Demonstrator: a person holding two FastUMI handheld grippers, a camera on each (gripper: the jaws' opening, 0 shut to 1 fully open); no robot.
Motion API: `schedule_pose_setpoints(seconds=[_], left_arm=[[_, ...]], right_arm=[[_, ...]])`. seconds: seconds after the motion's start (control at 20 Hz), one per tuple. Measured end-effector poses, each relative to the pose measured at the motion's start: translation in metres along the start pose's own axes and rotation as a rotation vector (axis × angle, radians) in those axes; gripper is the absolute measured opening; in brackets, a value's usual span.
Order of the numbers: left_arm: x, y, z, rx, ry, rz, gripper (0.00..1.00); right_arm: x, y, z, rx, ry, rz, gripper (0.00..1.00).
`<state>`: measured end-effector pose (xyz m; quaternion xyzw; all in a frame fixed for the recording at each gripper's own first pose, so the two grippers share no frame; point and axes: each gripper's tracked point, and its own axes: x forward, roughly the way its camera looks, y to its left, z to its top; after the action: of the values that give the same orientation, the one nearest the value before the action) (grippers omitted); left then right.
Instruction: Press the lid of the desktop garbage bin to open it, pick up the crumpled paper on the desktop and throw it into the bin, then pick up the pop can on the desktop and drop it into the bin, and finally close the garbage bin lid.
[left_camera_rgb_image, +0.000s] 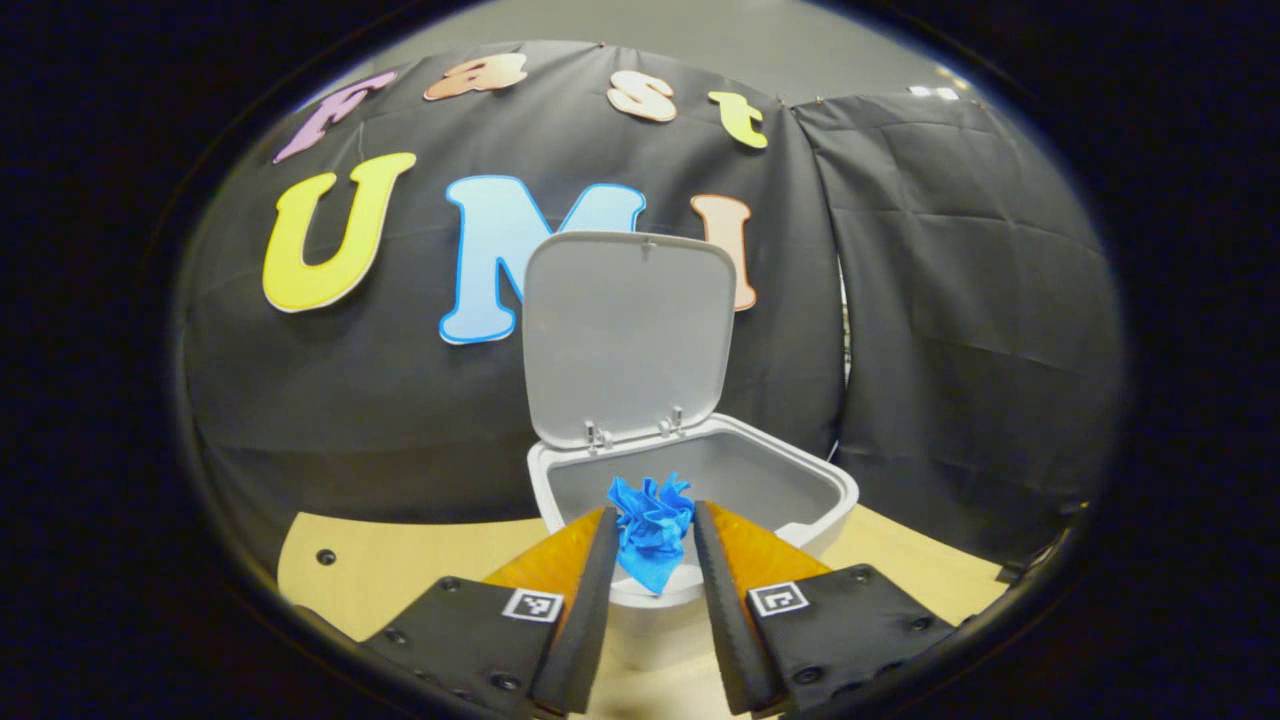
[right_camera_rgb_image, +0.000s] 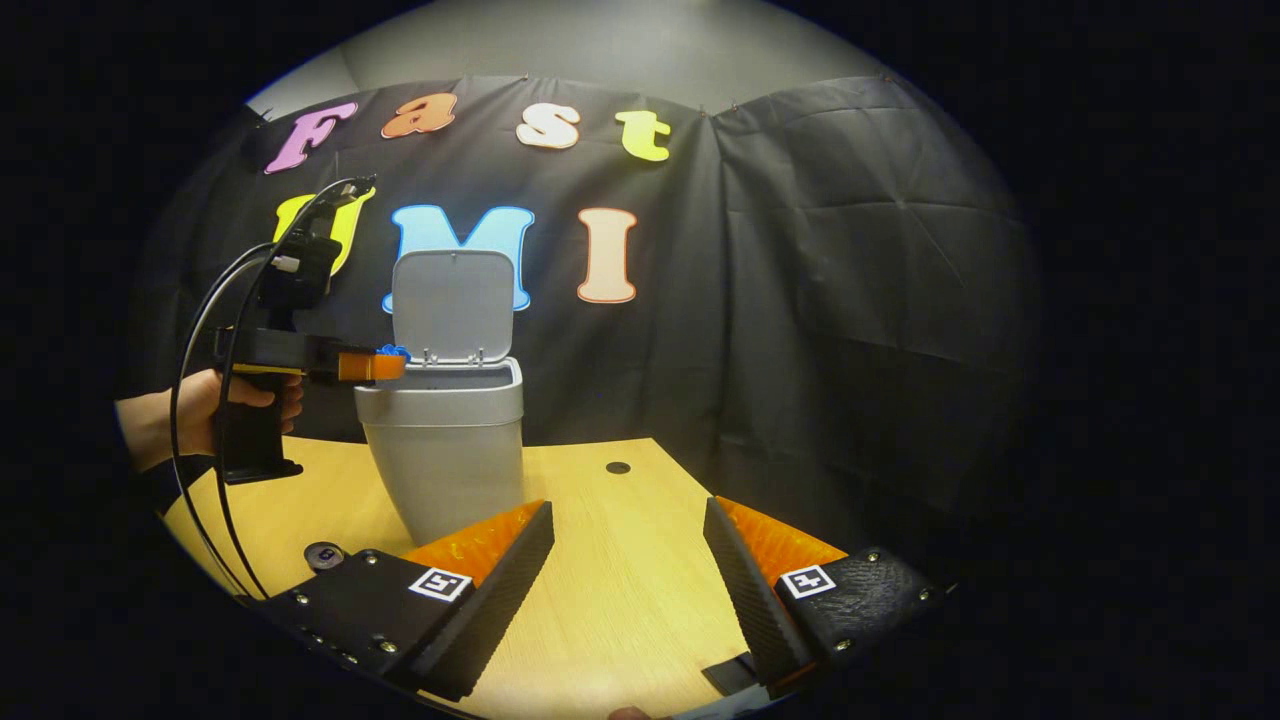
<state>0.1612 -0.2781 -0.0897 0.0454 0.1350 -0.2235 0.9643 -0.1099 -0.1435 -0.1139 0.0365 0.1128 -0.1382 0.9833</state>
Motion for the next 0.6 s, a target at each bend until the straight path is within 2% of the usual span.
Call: schedule_pose_setpoints(seconds=[0.05, 0.1, 0.2, 0.25, 0.3, 0.45, 0.55, 0.6], left_arm=[[-0.002, -0.002, -0.002, -0.014, 0.004, -0.011, 0.67], [-0.004, 0.001, -0.003, -0.023, 0.003, -0.004, 0.8], [-0.01, 0.003, 0.0, -0.046, -0.005, -0.006, 0.78], [-0.014, 0.006, 0.002, -0.052, -0.009, 0.0, 0.95], [-0.017, 0.01, 0.002, -0.056, -0.013, 0.01, 0.91], [-0.036, 0.023, 0.005, -0.083, -0.029, 0.035, 1.0], [-0.05, 0.034, 0.005, -0.091, -0.041, 0.058, 0.9], [-0.059, 0.042, 0.005, -0.088, -0.05, 0.072, 1.0]], right_arm=[[0.0, 0.005, 0.0, -0.005, 0.002, 0.011, 0.96], [0.001, 0.01, -0.001, -0.01, 0.003, 0.026, 0.97], [0.002, 0.026, 0.001, -0.023, 0.0, 0.065, 0.97], [0.004, 0.034, 0.003, -0.03, -0.004, 0.088, 0.97], [0.005, 0.043, 0.003, -0.037, -0.009, 0.113, 0.97], [0.007, 0.073, 0.005, -0.059, -0.021, 0.198, 0.97], [0.009, 0.094, 0.006, -0.075, -0.024, 0.257, 0.97], [0.009, 0.105, 0.004, -0.084, -0.024, 0.29, 0.97]])
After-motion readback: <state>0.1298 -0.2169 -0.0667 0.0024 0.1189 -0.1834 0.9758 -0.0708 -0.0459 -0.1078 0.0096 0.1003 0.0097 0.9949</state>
